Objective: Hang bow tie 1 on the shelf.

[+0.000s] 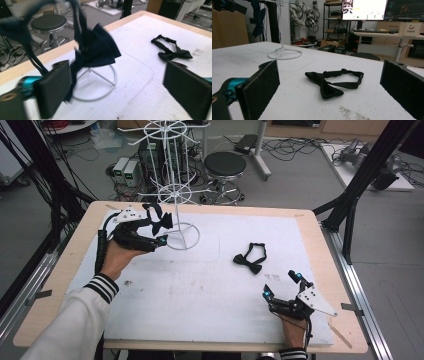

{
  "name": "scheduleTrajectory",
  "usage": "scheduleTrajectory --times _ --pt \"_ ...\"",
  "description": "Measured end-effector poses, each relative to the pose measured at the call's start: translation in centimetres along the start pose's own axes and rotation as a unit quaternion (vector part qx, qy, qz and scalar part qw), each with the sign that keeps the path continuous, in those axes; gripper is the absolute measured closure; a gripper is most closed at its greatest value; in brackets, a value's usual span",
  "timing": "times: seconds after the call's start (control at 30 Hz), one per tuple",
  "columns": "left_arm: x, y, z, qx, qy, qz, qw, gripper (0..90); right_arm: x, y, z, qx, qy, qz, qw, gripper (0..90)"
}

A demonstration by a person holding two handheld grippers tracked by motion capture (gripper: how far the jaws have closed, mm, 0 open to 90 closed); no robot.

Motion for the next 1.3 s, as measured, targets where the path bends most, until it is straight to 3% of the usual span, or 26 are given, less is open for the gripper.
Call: scheduleTrajectory --times 0.13,0.23,0.4,0.57,0.9,1.13,1.3 --pt "-0.3 -0.3 0.1 -0.005 0.008 0.016 0.9998 1.7 0.0 0.0 0.0 -0.002 -0.005 0.000 1.0000 1.6" --pt "-0.3 -0.2 0.4 0.006 0.013 0.025 0.9996 1.7 0.0 0.0 0.0 -0.002 -0.005 0.003 1.0000 1.6" --pt "-0.4 -0.6 0.9 -0.005 0.004 0.038 0.9993 1.7 0.0 0.0 0.0 -0.001 -0.004 0.005 1.0000 1.6" --pt "-0.3 -1.6 1.7 -0.027 -0.004 0.035 0.9990 1.7 0.1 0.0 0.0 -0.002 -0.003 0.004 1.0000 1.6" --pt "-0.5 -4.4 4.0 -0.057 0.002 0.027 0.9980 1.7 0.0 -0.1 0.0 -0.003 -0.002 0.004 1.0000 1.6" --pt "-0.6 -5.4 5.2 -0.076 0.004 0.027 0.9967 1.7 0.0 -0.1 0.0 -0.003 -0.002 0.003 1.0000 1.6" --pt "-0.4 -6.1 6.5 -0.094 -0.007 0.022 0.9953 1.7 0.1 -0.1 0.0 -0.003 -0.003 0.002 1.0000 1.6"
Point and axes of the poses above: each handheld gripper's, and its own axes: y roughly forward along the jaws, z roughly out of its underside, x roughly to its left, the point moved 2 cm from there along y, roughly forward along the jaws, and after that the axes turned 10 degrees about -y, right-handed, at the moved point
